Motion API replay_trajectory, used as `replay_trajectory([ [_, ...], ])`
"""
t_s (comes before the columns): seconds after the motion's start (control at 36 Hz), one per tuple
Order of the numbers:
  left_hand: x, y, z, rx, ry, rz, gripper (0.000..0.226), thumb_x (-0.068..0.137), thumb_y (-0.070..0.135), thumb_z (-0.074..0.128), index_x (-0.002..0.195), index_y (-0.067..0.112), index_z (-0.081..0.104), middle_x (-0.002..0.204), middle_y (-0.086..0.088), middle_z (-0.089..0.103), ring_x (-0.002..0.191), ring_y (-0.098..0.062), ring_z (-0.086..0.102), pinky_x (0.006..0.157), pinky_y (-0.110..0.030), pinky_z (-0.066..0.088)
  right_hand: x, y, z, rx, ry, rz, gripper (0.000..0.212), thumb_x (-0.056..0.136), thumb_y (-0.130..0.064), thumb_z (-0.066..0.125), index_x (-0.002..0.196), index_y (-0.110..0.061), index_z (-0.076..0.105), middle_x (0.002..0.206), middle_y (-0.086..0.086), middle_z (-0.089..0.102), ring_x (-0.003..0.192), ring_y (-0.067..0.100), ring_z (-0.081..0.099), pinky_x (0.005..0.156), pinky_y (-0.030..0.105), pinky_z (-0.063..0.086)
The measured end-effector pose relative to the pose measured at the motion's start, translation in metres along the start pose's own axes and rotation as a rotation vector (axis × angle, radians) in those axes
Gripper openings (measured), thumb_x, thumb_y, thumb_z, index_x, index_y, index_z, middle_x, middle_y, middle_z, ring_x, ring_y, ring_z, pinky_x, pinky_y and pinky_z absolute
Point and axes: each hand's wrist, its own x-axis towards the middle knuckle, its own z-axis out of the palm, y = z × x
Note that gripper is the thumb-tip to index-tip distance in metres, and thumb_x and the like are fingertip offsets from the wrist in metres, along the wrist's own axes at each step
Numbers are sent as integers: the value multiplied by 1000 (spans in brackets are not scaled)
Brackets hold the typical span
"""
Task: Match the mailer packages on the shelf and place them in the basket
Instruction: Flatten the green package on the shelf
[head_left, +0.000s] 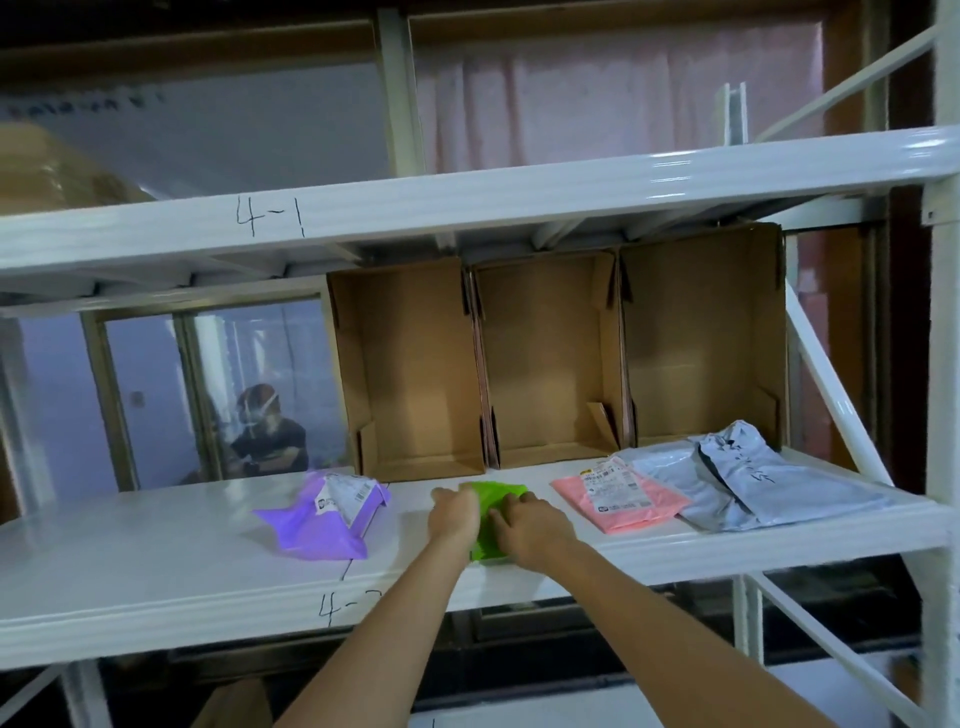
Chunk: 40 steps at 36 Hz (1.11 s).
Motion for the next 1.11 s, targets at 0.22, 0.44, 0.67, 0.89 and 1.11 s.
replay_trajectory([
  [0.22,-11,5,-9,-589,-118,-84,44,99,35,34,85,4,60,90,-14,65,90,-29,60,91,-39,49,4,-24,-16,854,-34,205,73,85,-72,43,128,-13,52,124,10,60,116,28,54,97,37,41],
  [0.44,-14,-10,-3,821,-140,587,39,99,29,28,122,25,60,128,-6,58,118,-28,50,99,-39,40,-2,-1,-35,682,41,360,22,88,-25,64,98,-7,55,93,7,60,85,17,56,71,25,46],
  [0.67,-12,-3,10,1115,-213,555,43,96,33,29,133,26,52,142,-7,40,131,-32,32,104,-46,31,2,25,-40,88,210,191,28,93,-21,55,118,-13,62,118,7,63,110,25,59,82,32,48],
  [0.89,18,5,7,807,-49,522,36,99,27,33,126,10,48,131,-15,53,121,-32,49,95,-37,39,20,13,-35,-126,170,-124,37,103,-33,29,115,-11,56,110,11,62,103,28,59,77,32,42],
  [1.11,47,-27,18,1031,-297,574,58,103,30,25,154,12,5,162,-9,-2,149,-21,7,121,-36,13,30,28,1,-313,-6,-315,50,105,-24,27,151,-2,25,161,16,14,150,26,7,120,37,8],
])
